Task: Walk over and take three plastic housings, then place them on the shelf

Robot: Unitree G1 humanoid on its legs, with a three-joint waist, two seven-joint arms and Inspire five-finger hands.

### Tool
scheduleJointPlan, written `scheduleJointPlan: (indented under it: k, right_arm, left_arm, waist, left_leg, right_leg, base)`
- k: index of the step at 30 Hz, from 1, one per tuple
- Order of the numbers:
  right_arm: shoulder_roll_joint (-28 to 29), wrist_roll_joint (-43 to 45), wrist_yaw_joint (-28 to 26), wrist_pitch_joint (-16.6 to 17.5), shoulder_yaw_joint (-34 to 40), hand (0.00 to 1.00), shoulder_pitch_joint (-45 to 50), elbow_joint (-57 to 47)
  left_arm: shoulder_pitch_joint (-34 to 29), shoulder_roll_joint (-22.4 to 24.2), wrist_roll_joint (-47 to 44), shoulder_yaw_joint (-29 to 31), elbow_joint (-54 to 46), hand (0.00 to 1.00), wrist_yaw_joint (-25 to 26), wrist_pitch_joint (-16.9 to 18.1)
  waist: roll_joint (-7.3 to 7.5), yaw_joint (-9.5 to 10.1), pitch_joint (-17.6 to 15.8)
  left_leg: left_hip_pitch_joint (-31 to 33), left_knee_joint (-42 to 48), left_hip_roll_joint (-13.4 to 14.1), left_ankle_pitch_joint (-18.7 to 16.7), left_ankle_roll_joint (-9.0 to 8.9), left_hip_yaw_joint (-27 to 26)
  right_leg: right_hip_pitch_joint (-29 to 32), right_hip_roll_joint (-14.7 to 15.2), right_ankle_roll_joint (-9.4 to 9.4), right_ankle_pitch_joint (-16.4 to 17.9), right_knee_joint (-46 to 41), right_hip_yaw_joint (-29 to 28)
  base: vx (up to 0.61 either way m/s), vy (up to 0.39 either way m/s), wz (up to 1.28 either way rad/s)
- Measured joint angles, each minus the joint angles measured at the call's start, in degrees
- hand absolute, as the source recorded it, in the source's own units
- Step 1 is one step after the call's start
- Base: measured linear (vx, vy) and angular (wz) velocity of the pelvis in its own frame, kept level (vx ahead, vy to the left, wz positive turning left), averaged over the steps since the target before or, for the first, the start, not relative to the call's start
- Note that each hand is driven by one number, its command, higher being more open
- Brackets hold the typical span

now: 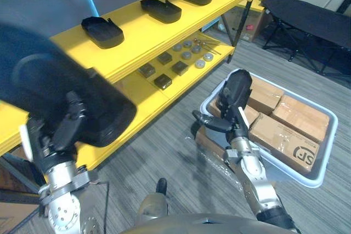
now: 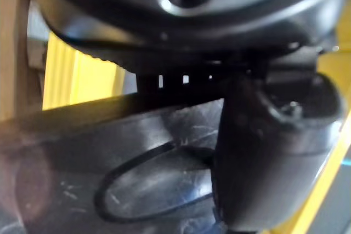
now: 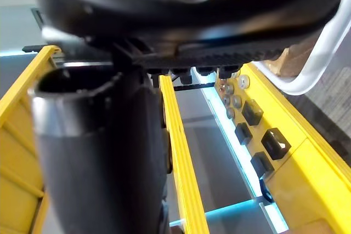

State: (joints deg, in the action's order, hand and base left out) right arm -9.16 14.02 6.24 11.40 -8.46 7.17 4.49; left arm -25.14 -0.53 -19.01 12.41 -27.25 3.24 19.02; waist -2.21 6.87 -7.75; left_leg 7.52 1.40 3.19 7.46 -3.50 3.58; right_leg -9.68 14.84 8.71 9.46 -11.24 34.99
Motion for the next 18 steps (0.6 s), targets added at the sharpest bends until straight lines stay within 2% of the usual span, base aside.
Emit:
scheduleJointPlan:
  k: [3,7,11,13,14,16,17,18]
  right_arm:
    - [-0.2,0.0,-1.3,0.5,1.6,1.00,0.6,-0.2]
    - [-0.4,-0.1,-4.9,1.0,2.0,1.00,0.5,-0.5]
    - [-0.2,0.2,-5.4,1.9,0.9,1.00,0.4,-1.5]
    - [0.2,0.4,-5.1,1.9,0.3,1.00,0.3,-2.2]
    - [0.5,0.3,-5.0,2.0,0.1,1.00,0.2,-2.3]
    - [1.9,-0.1,-4.2,2.1,-0.2,1.00,-0.4,-2.3]
    - [2.4,-0.1,-4.0,2.2,-0.2,1.00,-0.3,-2.3]
    - [2.4,-0.3,-4.0,2.7,-0.3,1.00,-0.5,-2.2]
  left_arm:
    - [1.6,-0.7,1.7,-1.4,0.0,0.00,-0.6,0.0]
    - [1.3,-0.7,1.7,-1.4,0.1,0.00,1.9,0.0]
    - [0.0,-0.7,1.8,-1.3,0.1,0.00,2.7,0.0]
    - [-0.1,-0.7,1.8,0.3,0.1,0.00,2.5,0.0]
    - [-0.1,-0.7,1.8,1.0,0.1,0.00,2.5,0.0]
    - [0.0,-1.0,1.8,3.6,0.0,0.00,2.6,0.0]
    - [-0.1,-1.3,2.0,4.0,0.0,0.00,2.7,0.0]
    - [0.4,-1.6,3.0,4.8,0.2,0.00,3.1,-0.1]
  waist:
    - [-0.12,-0.49,-0.9]
    - [0.02,-0.29,-2.7]
    - [0.96,0.93,-4.2]
    - [1.47,1.66,-4.4]
    - [1.67,1.78,-4.4]
    - [3.26,2.62,-3.9]
    - [3.87,2.78,-3.6]
    - [4.14,2.59,-3.1]
  left_leg:
    - [0.1,-0.5,-0.1,1.6,-0.65,1.1]
    - [0.2,0.7,0.2,1.0,-0.93,1.4]
    - [3.1,9.6,0.0,-4.4,-0.85,1.3]
    - [4.8,15.7,-0.6,-8.4,-0.50,1.3]
    - [5.2,17.0,-0.8,-9.3,-0.34,1.2]
    - [6.1,22.3,-2.3,-13.5,1.61,-1.0]
    - [5.9,23.2,-3.0,-14.7,2.62,-2.0]
    - [5.7,24.5,-3.9,-16.4,2.21,-2.4]
  right_leg:
    - [0.6,0.2,-0.13,1.2,-2.4,-0.5]
    - [0.8,0.4,-0.61,3.4,-5.1,-0.7]
    - [0.5,1.4,-0.58,5.8,-7.8,-0.9]
    - [-0.7,2.2,0.55,6.8,-8.0,-0.8]
    - [-1.0,2.5,0.80,7.0,-8.0,-0.8]
    - [-2.2,4.3,1.82,7.6,-7.5,-1.4]
    - [-3.0,5.0,1.82,7.4,-7.2,-1.3]
    - [-2.0,6.6,0.31,5.6,-12.6,-2.7]
  base:
    - [-0.01,-0.062,0.31]
    - [-0.06,-0.057,0.05]
    - [-0.04,0.006,-0.01]
    - [0.00,0.075,0.02]
    - [0.04,0.091,-0.03]
    - [0.10,0.129,-0.05]
    - [0.22,0.129,0.05]
    - [0.27,0.172,0.26]
